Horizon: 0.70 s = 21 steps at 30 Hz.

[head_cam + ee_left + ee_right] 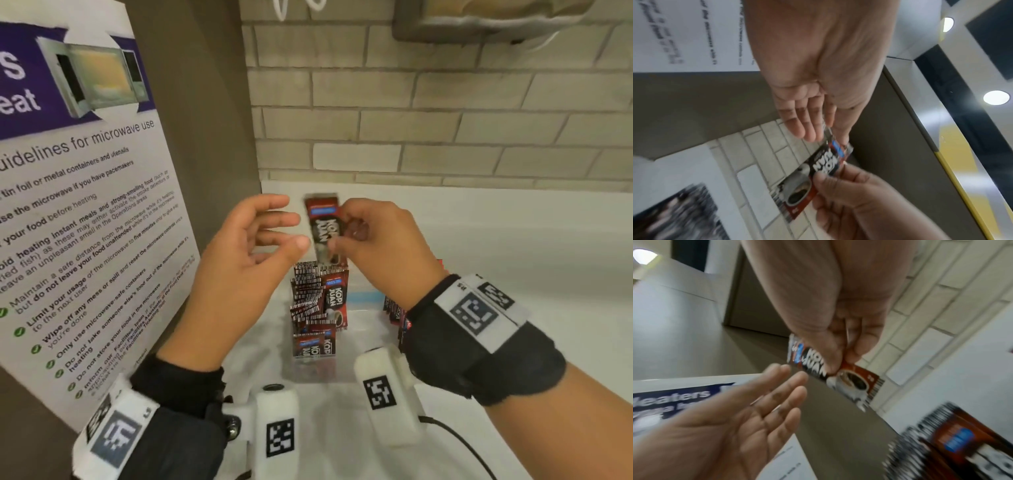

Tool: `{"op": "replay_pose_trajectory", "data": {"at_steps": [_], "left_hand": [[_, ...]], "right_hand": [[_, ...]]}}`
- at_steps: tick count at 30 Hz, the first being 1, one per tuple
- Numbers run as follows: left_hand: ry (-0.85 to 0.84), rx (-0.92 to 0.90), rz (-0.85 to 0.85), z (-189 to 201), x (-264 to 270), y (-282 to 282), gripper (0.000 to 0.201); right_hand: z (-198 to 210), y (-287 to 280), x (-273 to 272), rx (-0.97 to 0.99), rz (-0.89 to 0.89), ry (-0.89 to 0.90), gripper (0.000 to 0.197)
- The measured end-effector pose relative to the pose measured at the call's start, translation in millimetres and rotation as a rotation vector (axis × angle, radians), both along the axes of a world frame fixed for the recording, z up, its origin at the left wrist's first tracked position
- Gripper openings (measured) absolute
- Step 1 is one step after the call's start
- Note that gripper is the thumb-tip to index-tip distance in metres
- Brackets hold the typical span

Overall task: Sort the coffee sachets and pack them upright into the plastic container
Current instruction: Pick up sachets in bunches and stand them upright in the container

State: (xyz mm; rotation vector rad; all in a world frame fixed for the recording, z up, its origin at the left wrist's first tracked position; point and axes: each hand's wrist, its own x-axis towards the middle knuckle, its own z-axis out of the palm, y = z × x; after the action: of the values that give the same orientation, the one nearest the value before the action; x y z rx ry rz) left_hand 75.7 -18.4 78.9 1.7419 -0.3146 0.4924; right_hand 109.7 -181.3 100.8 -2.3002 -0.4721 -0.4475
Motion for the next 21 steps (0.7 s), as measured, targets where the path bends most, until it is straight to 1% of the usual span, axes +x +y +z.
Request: {"op": "replay_pose_trajectory", "data": {"at_steps": [2,3,5,6,9,11,12,13,15,16,19,21], "left_hand": [[0.059,-0.1,0.007,-10.3,-1.2,0.6,0.036],[0.091,-0.143,0.014,-16.9,-2.1,1.3,0.034],[0.146,-0.189,0.024,-30.5,-4.6,2.7,0.028],[0.172,-0.199,0.026,-36.9,-5.8,3.5,0.025],[0.271,-0.222,0.023,-54.0,-10.4,8.2,0.025],[0.331,-0.213,0.014,-62.5,-14.1,10.7,0.026],[0.362,-0.199,0.013,-66.0,-15.9,11.0,0.03],[0.391,-0.191,0.013,-69.0,-17.6,10.7,0.036],[0.442,-0.172,-0.001,-73.9,-20.0,9.0,0.047],[0.47,-0.157,-0.015,-75.6,-21.0,7.4,0.053],[0.548,-0.127,-0.074,-79.7,-23.4,3.4,0.075],[0.587,-0.115,-0.122,-81.6,-23.8,0.2,0.087]], "right_hand": [[-14.3,-6.2,7.2,0.027,-0.15,0.045,0.019],[-23.0,-8.7,10.6,-0.006,-0.194,0.085,0.022],[-38.4,-11.4,16.6,-0.14,-0.244,0.18,0.021],[-44.5,-11.6,19.2,-0.211,-0.258,0.229,0.02],[-59.3,-10.1,26.1,-0.339,-0.257,0.404,0.022],[-66.0,-6.1,28.8,-0.427,-0.234,0.486,0.017],[-68.2,-4.1,29.9,-0.46,-0.229,0.499,0.012],[-69.8,-2.3,31.4,-0.473,-0.234,0.501,0.015],[-70.6,0.0,35.2,-0.471,-0.247,0.488,0.03],[-70.1,0.4,37.0,-0.474,-0.255,0.474,0.032],[-71.5,0.8,39.0,-0.479,-0.264,0.46,0.033],[-74.8,2.0,38.6,-0.476,-0.252,0.488,0.032]]}}
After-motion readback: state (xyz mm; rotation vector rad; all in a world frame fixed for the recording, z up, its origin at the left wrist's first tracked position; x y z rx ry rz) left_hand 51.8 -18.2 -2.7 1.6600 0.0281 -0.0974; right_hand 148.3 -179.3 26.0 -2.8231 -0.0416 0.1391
